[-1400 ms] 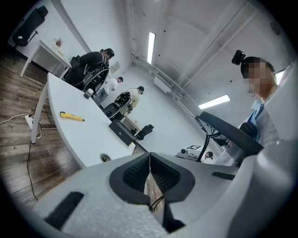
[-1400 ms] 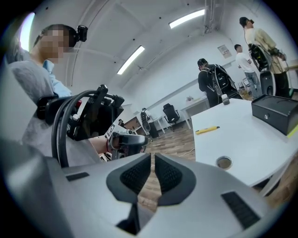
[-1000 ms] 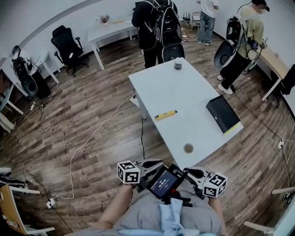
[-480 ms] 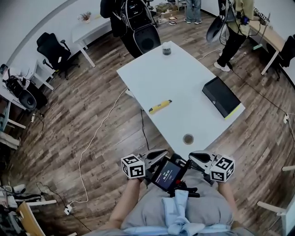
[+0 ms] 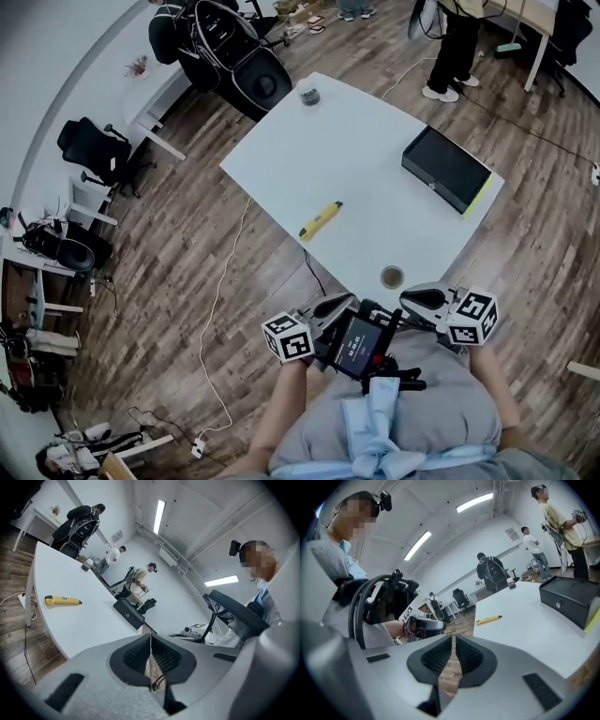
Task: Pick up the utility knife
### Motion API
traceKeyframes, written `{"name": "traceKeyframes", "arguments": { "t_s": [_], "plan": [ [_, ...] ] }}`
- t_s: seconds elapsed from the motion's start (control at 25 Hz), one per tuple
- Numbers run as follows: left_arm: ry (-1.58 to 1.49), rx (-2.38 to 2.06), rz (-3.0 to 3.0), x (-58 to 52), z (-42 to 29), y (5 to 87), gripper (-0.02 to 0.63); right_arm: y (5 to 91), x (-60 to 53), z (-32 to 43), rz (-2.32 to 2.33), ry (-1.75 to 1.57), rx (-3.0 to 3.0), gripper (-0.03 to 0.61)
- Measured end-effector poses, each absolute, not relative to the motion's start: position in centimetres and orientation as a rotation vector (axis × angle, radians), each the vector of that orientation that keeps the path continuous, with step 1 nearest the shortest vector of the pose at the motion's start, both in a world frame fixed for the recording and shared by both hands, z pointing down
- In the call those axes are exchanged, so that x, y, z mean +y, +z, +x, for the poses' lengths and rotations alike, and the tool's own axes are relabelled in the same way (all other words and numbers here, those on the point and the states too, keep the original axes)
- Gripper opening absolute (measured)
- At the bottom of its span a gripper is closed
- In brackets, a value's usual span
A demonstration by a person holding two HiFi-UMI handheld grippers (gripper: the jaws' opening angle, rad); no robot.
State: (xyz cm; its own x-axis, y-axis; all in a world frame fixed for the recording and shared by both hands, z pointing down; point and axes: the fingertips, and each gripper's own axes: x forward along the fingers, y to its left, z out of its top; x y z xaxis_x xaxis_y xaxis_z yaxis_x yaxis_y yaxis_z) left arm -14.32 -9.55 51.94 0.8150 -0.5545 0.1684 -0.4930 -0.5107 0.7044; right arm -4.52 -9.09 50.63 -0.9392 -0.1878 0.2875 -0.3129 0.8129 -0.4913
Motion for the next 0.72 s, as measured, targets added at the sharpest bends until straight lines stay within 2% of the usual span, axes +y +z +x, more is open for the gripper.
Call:
{"name": "traceKeyframes", "arguments": {
  "t_s": [0.36, 0.72],
  "plan": [
    [0.021, -0.862, 2.23, -14.7, -15.8, 53.0, 0.018, 50.9, -11.0, -2.9, 0.455, 0.847, -2.777, 0.031],
    [0.25, -0.855, 2.298, -18.0, -14.4, 55.4, 0.018, 51.7, -12.2, -1.1, 0.502, 0.875, -2.775, 0.031]
  ]
}}
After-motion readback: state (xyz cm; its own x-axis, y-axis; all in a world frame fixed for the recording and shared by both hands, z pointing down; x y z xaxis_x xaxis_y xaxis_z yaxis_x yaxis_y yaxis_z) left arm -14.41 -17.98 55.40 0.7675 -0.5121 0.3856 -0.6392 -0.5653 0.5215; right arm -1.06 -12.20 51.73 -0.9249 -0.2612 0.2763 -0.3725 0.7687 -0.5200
